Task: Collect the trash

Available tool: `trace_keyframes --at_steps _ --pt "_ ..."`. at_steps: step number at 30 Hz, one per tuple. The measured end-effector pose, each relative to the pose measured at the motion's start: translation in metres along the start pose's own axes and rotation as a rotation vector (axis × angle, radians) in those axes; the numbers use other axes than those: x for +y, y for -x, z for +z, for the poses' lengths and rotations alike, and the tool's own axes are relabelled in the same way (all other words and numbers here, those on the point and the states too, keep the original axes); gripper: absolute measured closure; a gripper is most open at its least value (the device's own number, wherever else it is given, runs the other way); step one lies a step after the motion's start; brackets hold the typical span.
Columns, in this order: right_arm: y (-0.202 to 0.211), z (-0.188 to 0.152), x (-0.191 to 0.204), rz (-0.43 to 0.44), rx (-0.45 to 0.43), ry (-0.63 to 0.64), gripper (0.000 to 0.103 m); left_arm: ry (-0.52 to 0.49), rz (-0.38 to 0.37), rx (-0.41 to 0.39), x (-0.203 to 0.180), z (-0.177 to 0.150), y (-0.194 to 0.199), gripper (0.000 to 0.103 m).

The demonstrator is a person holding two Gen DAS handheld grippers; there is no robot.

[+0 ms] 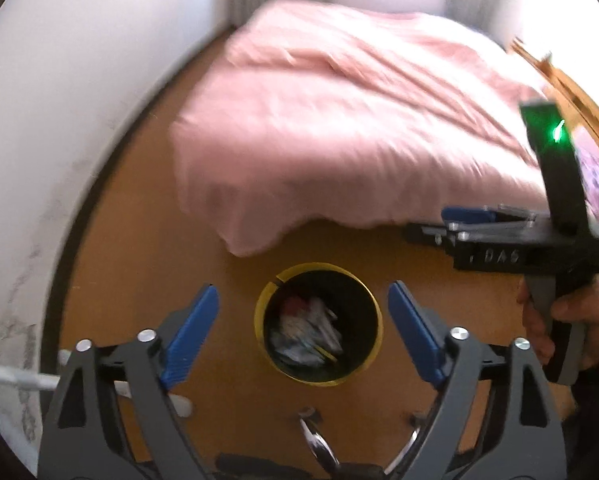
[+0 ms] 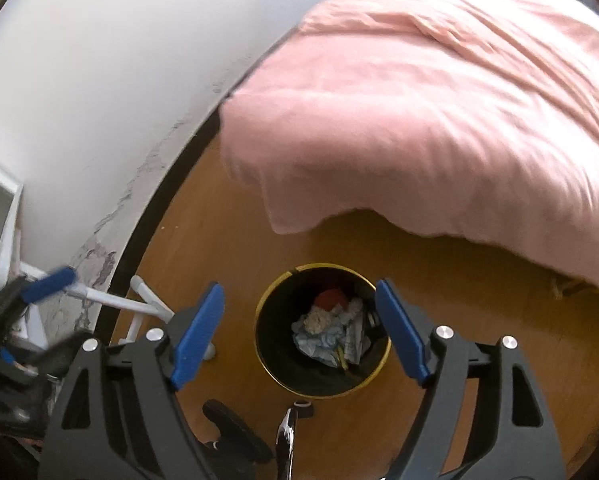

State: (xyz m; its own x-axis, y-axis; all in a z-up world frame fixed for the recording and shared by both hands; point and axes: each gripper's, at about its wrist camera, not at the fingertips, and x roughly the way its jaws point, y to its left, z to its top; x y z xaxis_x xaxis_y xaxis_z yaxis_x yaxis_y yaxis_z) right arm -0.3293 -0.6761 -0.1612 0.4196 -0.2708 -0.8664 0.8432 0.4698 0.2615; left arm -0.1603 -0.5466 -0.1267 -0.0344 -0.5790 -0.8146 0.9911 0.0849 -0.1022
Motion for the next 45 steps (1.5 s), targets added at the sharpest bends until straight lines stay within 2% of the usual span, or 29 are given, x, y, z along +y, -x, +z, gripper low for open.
trace_keyframes --at_steps 1,3,6,8,12,15,19,24,28,31,39,45 --pt "0.004 0.006 0.013 0.005 -0.015 0.037 0.027 0.026 0.020 -0.032 0.006 0.001 0.014 0.012" --pt "0.012 0.016 0.040 0.013 -0.042 0.100 0.027 0.085 0.068 -0.099 0.025 0.000 0.053 0.011" --pt "0.022 0.033 0.096 0.073 -0.074 0.213 0.027 0.138 0.159 -0.158 0.051 -0.007 0.101 0.010" --pt "0.029 0.040 0.148 0.136 -0.097 0.310 0.027 0.183 0.244 -0.177 0.075 -0.018 0.134 0.010" --pt "0.037 0.036 0.246 0.244 -0.117 0.486 0.026 0.343 0.414 -0.190 0.132 -0.060 0.198 0.010" --pt "0.041 0.018 0.323 0.334 -0.109 0.620 0.026 0.490 0.539 -0.201 0.175 -0.108 0.246 0.010" --pt "0.047 -0.020 0.415 0.443 -0.092 0.782 0.026 0.620 0.690 -0.195 0.209 -0.169 0.295 0.010" --pt "0.054 -0.071 0.494 0.550 -0.058 0.910 0.026 0.769 0.835 -0.187 0.232 -0.244 0.350 0.010" --pt "0.066 -0.109 0.531 0.597 -0.050 0.975 0.026 0.858 0.910 -0.196 0.234 -0.296 0.389 0.010" --pt "0.069 -0.128 0.548 0.610 -0.042 1.009 0.025 0.901 0.936 -0.204 0.232 -0.322 0.407 0.010" --pt "0.071 -0.147 0.561 0.596 -0.051 1.068 0.024 0.933 0.960 -0.229 0.233 -0.347 0.427 0.010" --pt "0.074 -0.146 0.557 0.597 -0.064 1.064 0.024 0.922 0.985 -0.242 0.228 -0.348 0.432 0.010"
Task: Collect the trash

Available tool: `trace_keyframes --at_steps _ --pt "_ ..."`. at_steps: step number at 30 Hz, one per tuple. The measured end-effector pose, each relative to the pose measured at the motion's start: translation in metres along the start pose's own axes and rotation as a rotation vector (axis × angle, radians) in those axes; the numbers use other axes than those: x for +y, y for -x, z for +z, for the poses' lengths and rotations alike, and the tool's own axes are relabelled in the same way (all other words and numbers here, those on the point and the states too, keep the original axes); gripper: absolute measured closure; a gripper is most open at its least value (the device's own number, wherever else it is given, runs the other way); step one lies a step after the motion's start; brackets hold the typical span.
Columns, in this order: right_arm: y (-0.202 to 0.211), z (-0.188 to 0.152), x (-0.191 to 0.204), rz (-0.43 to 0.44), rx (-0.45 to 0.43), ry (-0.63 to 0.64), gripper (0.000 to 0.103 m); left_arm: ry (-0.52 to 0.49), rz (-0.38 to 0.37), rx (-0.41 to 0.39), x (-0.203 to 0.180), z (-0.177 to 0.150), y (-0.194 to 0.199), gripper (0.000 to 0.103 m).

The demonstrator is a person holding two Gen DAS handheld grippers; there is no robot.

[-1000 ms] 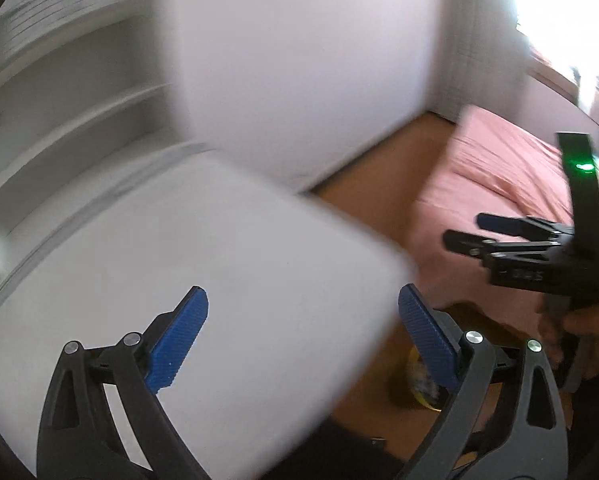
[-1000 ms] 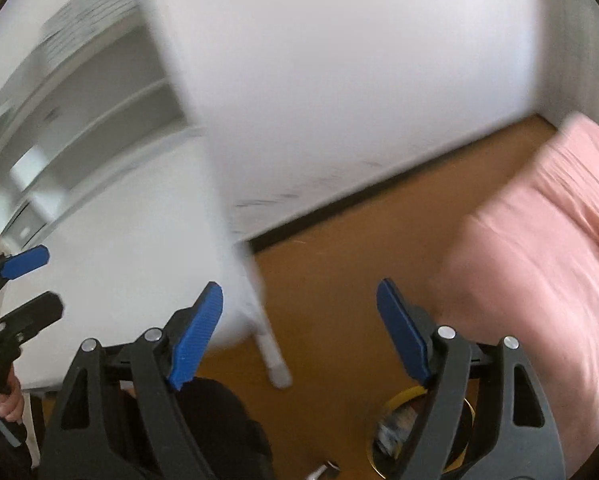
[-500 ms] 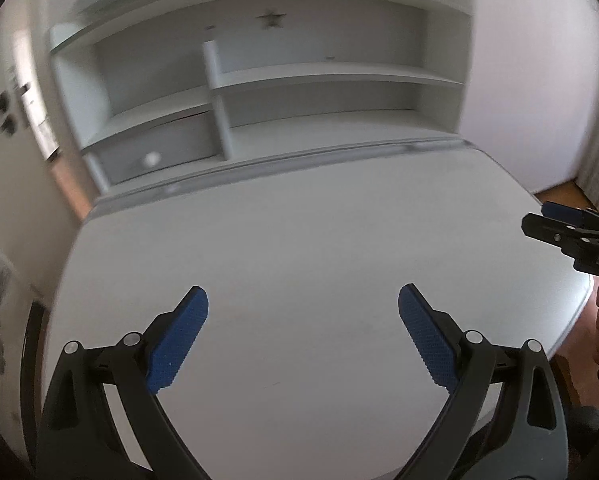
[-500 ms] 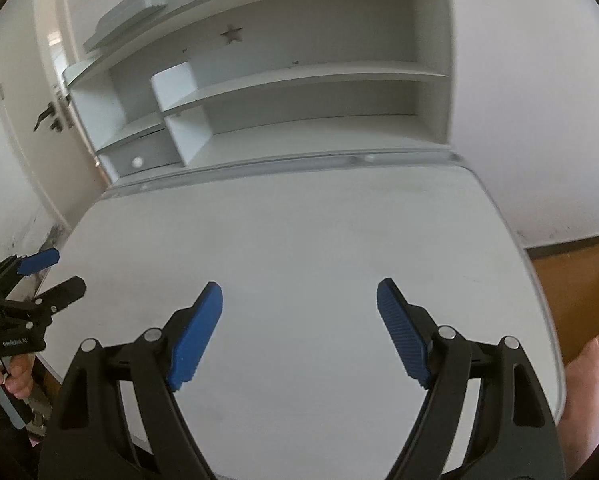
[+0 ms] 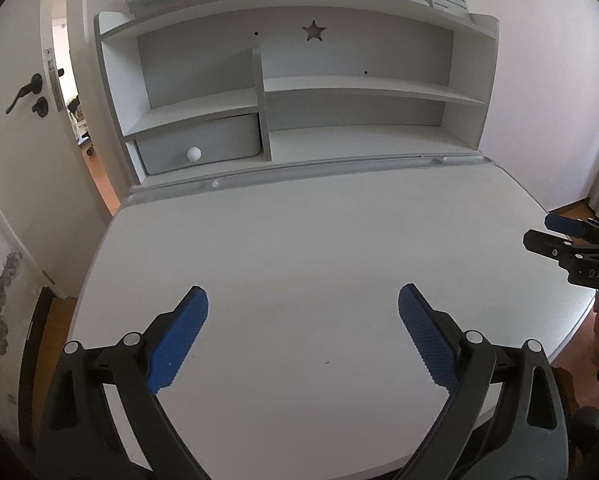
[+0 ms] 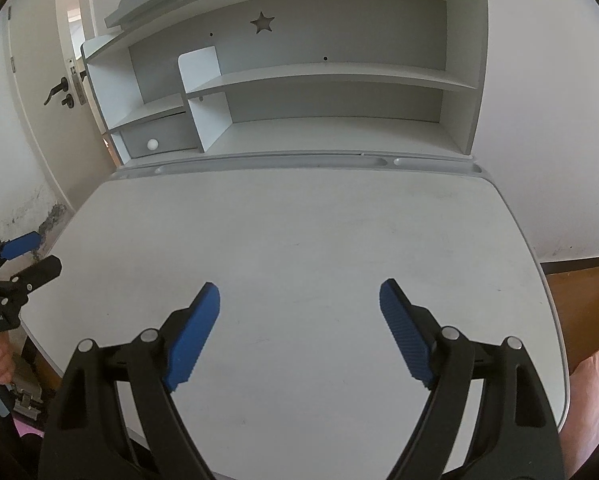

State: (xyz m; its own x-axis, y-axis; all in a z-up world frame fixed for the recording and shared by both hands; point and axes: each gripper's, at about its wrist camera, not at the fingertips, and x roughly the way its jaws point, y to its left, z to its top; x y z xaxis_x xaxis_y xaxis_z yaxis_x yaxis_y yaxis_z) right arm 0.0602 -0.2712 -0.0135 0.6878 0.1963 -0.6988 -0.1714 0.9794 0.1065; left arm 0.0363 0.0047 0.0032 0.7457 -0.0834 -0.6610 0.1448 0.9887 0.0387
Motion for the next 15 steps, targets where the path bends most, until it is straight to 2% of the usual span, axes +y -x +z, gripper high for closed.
trace_keyframes --at_steps 15 --pt "0.0103 -0.0007 0.0094 -0.013 -0.023 0.033 0.022 0.046 0.005 -0.022 0.0040 0.0006 0.0061 0.010"
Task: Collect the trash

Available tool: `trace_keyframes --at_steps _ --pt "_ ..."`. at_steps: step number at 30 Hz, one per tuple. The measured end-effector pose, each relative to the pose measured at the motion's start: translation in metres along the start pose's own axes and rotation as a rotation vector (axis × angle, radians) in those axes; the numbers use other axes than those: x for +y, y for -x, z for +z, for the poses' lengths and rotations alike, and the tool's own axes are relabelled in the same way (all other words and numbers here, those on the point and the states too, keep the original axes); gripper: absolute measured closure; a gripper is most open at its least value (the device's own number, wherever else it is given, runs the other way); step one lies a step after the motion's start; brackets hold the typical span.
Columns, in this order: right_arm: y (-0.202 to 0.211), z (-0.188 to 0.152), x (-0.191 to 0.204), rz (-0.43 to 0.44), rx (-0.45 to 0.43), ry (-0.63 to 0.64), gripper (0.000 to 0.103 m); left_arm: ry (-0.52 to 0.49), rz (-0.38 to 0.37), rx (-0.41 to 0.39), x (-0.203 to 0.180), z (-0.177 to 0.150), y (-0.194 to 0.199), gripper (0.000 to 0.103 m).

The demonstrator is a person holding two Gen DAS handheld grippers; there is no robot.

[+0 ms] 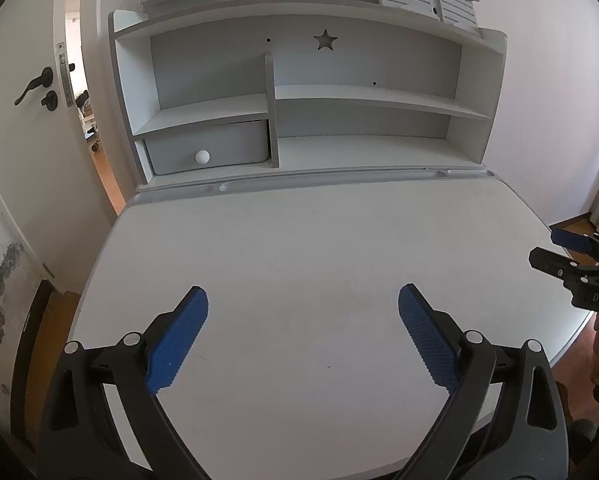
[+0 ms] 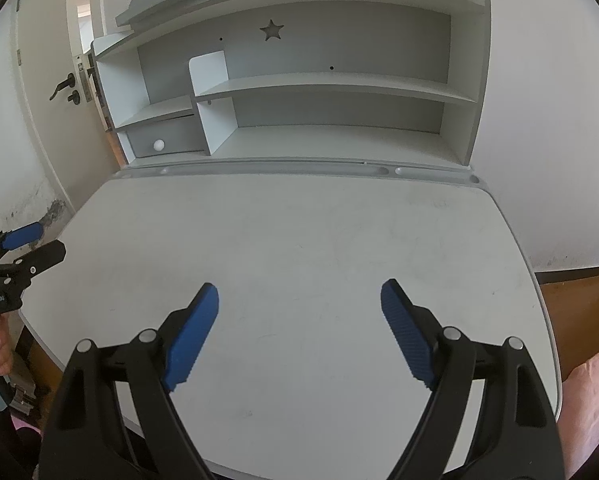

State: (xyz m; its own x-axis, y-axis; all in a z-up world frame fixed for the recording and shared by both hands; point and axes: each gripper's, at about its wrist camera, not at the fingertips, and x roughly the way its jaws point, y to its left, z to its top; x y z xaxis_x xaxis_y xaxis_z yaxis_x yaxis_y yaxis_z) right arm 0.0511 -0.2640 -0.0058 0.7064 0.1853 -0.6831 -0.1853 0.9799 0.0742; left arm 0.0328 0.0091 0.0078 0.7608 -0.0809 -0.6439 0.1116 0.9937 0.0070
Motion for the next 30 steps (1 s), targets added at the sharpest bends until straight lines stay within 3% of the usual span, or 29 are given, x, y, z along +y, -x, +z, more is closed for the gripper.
trace_keyframes --at_steps 30 --pt "0.015 0.000 0.010 0.005 -0.031 0.025 0.020 -0.024 0.005 -0.007 -0.013 -0.002 0.006 0.010"
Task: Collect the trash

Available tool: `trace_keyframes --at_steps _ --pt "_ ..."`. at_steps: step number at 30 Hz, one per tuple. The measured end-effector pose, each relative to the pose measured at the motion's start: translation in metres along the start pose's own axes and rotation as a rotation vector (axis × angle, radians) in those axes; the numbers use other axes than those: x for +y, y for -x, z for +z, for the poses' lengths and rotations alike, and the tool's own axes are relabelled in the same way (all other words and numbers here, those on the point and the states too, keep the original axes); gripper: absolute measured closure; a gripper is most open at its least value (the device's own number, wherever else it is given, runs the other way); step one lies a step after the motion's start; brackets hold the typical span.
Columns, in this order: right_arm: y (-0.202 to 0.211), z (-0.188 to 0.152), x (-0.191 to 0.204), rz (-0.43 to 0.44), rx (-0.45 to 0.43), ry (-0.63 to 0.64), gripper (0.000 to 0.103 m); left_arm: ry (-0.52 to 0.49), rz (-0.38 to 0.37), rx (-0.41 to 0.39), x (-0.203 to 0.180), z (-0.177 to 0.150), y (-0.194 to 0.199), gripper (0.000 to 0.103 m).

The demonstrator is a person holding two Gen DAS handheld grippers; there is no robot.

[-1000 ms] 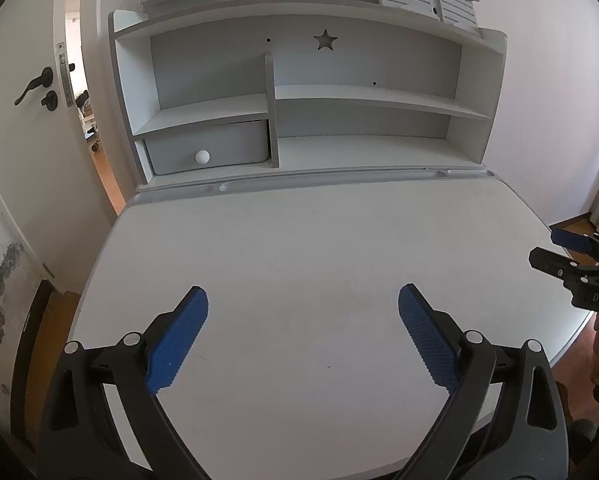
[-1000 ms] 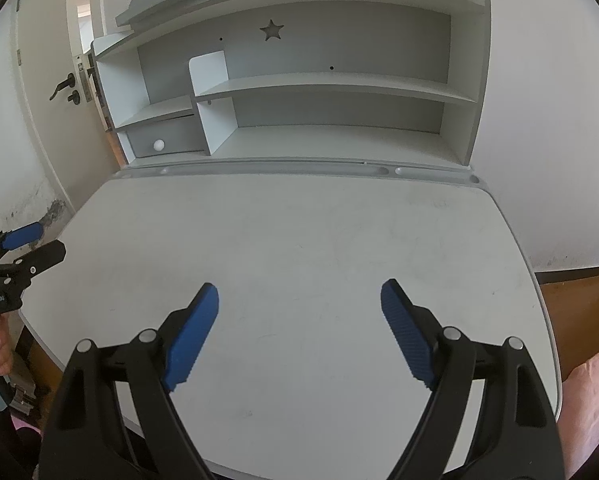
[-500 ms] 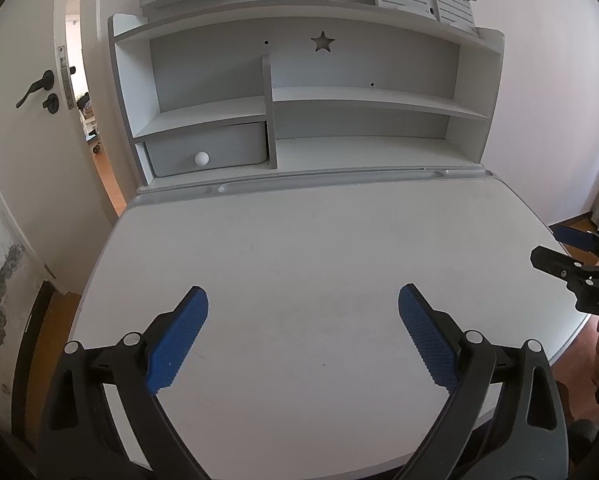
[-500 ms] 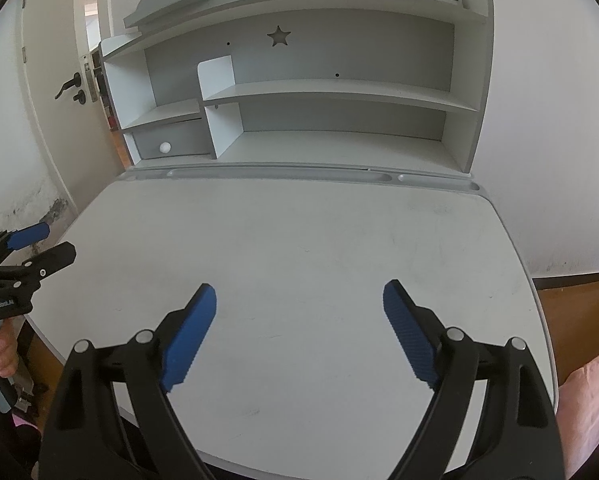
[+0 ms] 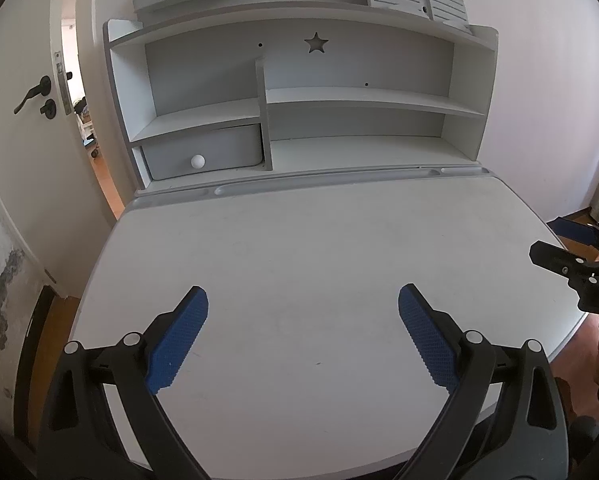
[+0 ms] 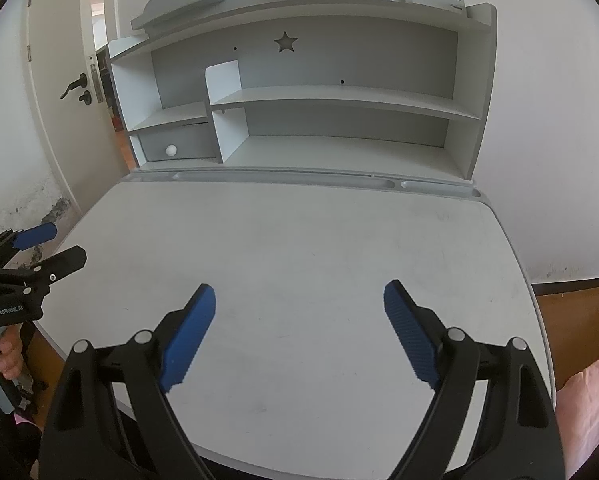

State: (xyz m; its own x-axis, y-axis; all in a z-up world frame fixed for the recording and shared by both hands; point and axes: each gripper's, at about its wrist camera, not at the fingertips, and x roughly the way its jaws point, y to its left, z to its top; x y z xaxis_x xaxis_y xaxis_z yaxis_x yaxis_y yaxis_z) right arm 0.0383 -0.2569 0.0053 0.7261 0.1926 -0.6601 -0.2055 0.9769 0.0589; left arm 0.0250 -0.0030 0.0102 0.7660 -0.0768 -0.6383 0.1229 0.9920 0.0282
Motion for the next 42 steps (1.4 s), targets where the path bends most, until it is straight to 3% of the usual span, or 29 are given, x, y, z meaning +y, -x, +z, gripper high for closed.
trace_keyframes --at_steps 42 --pt "0.0024 0.0022 0.0035 -0.003 -0.004 0.002 0.019 -0.007 0.013 0.010 -0.0045 -0.0012 -0.0016 0.010"
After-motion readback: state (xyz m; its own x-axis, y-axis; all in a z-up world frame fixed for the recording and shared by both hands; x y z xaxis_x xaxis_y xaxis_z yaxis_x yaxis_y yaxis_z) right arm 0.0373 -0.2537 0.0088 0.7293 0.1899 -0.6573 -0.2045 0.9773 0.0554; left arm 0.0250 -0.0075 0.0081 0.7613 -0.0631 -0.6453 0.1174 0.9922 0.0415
